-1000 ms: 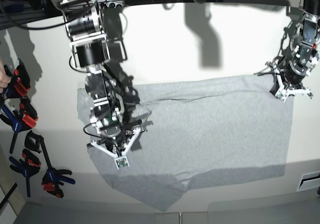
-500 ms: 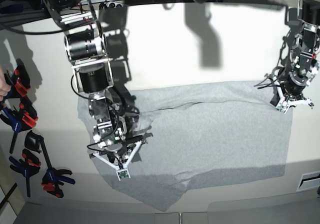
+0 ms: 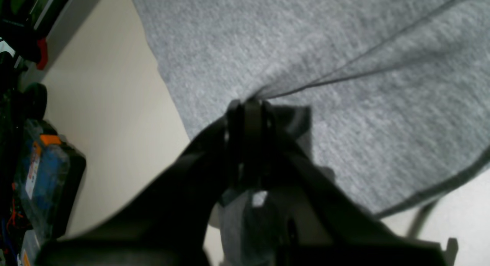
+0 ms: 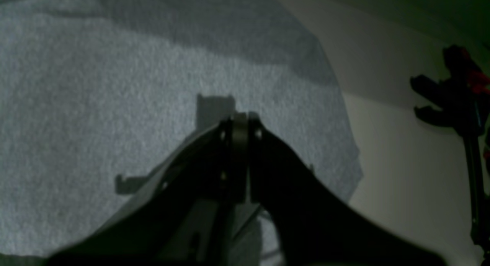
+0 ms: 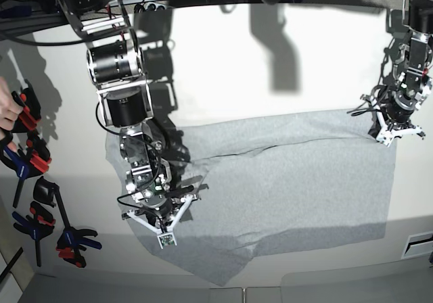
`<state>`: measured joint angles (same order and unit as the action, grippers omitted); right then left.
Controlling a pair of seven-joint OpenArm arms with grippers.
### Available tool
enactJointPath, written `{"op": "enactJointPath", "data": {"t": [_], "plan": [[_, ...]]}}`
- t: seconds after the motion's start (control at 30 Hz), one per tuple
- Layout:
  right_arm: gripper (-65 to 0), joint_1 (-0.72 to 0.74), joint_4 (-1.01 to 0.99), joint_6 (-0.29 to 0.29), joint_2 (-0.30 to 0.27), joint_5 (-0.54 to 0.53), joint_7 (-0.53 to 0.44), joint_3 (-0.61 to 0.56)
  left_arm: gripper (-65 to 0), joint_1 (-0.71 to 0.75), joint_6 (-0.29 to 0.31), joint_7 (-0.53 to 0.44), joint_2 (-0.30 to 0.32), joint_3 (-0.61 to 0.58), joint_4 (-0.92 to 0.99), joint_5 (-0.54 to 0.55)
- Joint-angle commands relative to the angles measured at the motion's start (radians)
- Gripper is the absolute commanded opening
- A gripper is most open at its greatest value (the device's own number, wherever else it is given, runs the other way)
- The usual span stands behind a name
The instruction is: Fold the T-shirt properly
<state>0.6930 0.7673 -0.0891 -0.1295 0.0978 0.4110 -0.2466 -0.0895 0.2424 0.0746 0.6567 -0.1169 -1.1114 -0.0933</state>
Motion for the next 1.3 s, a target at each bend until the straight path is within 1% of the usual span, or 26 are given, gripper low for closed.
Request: {"op": "enactJointPath", "data": {"t": [0.0,0.03,0.1,0.13,0.17,0.23,0.3,0.37,0.43,0.5,0.6,0.67,0.77,0.9,1.0,1.27], "plan": [[-53.4,0.041,0.018,0.000,0.000,0.000,-0.029,0.005,-65.0,-0.021,-0.016,-0.023,0.023,0.011,-0.010,0.006],[-47.1,0.041,0.018,0.000,0.000,0.000,-0.031,0.005,-65.0,-0.022,-0.016,-0.024,0.023,0.011,-0.010,0.008],[-37.2,0.041,0.018,0.000,0.000,0.006,-0.030,0.005,-57.2,-0.022,-0.018,-0.024,0.023,0.011,-0.010,0.009],[-34.6,0.041,0.018,0.000,0.000,0.007,-0.030,0.005,-53.5,-0.022,-0.019,-0.024,0.023,0.011,-0.010,0.009],[-34.0,0.041,0.018,0.000,0.000,0.006,-0.029,0.005,-50.9,-0.022,-0.023,-0.024,0.023,0.011,-0.010,0.009],[-34.0,0.042,0.018,0.000,0.000,0.006,0.003,0.005,-49.3,-0.022,-0.043,-0.024,0.023,0.011,-0.010,0.009],[-34.0,0.043,0.018,-0.001,0.000,0.005,0.092,0.005,-49.3,-0.022,-0.064,-0.024,0.023,0.011,-0.010,0.008],[-34.1,0.042,0.023,-0.033,-0.001,0.003,0.142,0.004,-49.3,-0.023,-0.079,-0.024,0.023,0.011,-0.010,0.009],[-34.3,0.030,0.053,-0.077,-0.001,0.000,0.158,0.004,-49.3,-0.027,-0.079,-0.024,0.023,0.011,-0.010,0.008],[-34.3,0.001,0.121,-0.095,-0.008,-0.018,0.183,0.005,-49.3,-0.030,-0.079,-0.024,0.023,0.011,-0.010,0.008],[-34.3,-0.068,0.281,-0.097,-0.035,-0.085,0.234,0.005,-49.3,-0.030,-0.079,-0.035,0.023,0.011,-0.010,0.008],[-34.3,-0.124,0.397,-0.098,-0.049,-0.099,0.254,0.005,-49.0,-0.030,-0.079,-0.047,0.023,0.011,-0.010,0.005],[-34.3,-0.209,0.549,-0.098,-0.063,-0.098,0.284,0.005,-44.5,-0.030,-0.079,-0.069,0.023,0.011,-0.010,0.005],[-34.3,-0.312,0.684,-0.099,-0.070,-0.098,0.337,0.005,-38.2,-0.030,-0.079,-0.075,0.023,0.011,-0.010,0.006],[-34.3,-0.377,0.718,-0.099,-0.069,-0.098,0.341,0.005,-37.9,-0.030,-0.079,-0.075,0.023,0.011,-0.010,0.006],[-34.3,-0.512,0.718,-0.098,-0.067,-0.098,0.323,0.005,-37.9,-0.029,-0.079,-0.068,0.023,0.011,-0.010,0.010]]}}
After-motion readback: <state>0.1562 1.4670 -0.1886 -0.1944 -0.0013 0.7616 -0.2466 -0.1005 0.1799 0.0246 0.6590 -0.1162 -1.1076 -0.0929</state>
